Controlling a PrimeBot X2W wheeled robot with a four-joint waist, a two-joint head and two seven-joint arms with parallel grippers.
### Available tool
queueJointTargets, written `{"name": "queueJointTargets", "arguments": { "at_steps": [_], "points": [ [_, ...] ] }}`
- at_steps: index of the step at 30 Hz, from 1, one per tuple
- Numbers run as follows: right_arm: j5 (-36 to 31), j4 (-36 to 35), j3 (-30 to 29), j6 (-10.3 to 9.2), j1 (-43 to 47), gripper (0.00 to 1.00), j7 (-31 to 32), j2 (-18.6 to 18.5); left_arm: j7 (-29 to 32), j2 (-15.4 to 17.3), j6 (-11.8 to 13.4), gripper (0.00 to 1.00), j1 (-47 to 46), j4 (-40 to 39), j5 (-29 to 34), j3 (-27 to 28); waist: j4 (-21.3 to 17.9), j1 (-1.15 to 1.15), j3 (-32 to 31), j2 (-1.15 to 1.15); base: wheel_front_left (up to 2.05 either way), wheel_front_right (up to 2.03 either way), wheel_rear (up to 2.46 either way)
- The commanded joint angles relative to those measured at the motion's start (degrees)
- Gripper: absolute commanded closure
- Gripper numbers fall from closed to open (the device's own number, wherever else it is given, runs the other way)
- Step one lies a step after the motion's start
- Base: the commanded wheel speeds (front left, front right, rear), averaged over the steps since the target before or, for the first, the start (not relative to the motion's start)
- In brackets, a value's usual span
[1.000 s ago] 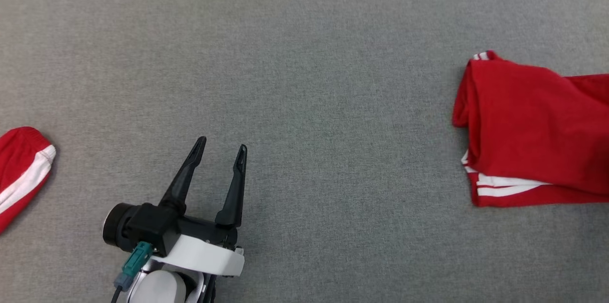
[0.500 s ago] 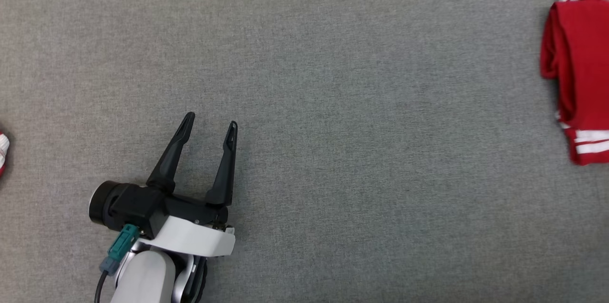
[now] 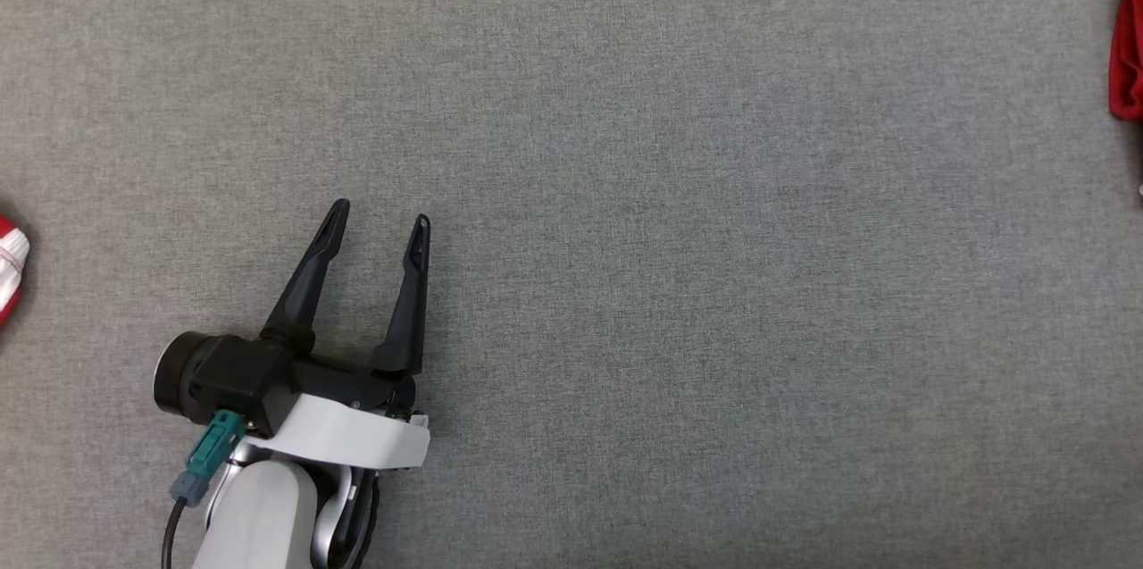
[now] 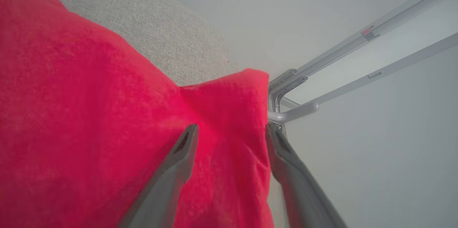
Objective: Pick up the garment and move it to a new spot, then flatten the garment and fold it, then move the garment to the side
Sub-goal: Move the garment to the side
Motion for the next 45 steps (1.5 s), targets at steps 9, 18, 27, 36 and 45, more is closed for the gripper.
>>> {"name": "queueJointTargets", "arguments": {
  "at_steps": [9, 18, 27, 36, 45],
  "points": [
    [-8.7, -5.6, -12.2, -0.14, 4.4, 0.0, -0.2, 4.8, -0.3, 0.2, 0.5, 0.0, 0.9, 0.8, -0.9, -0.3, 0.0, 0.0, -5.3, 0.0, 0.0, 0.0, 0.0],
    [-5.0, -19.3, -15.2, -0.13, 13.2, 0.0, -0.2, 17.3, -0.3, 0.2, 2.2, 0.0, 4.2, 0.8, -0.9, 0.5, -0.3, 0.0, -15.5, 0.0, 0.0, 0.0, 0.0],
    [3.7, -34.0, -14.7, -0.12, 27.0, 0.0, -0.1, 25.7, -0.3, 0.2, 3.9, 0.0, 7.8, 0.2, -2.5, 1.0, 0.2, 0.0, -24.7, 0.0, 0.0, 0.0, 0.0],
    [8.9, -48.5, -17.5, -0.09, 42.0, 0.0, -0.1, 34.3, -0.3, 0.2, 5.3, 0.0, 12.3, -0.5, -4.2, 3.7, 0.6, 0.0, -30.5, 0.0, 0.0, 0.0, 0.0],
    [4.4, -56.9, -19.0, -0.09, 54.0, 0.0, -0.1, 38.6, -0.3, 0.2, 5.6, 0.0, 16.3, 0.5, -5.5, 4.6, 1.3, 0.0, -33.1, 0.0, 0.0, 0.0, 0.0]
  ]
}}
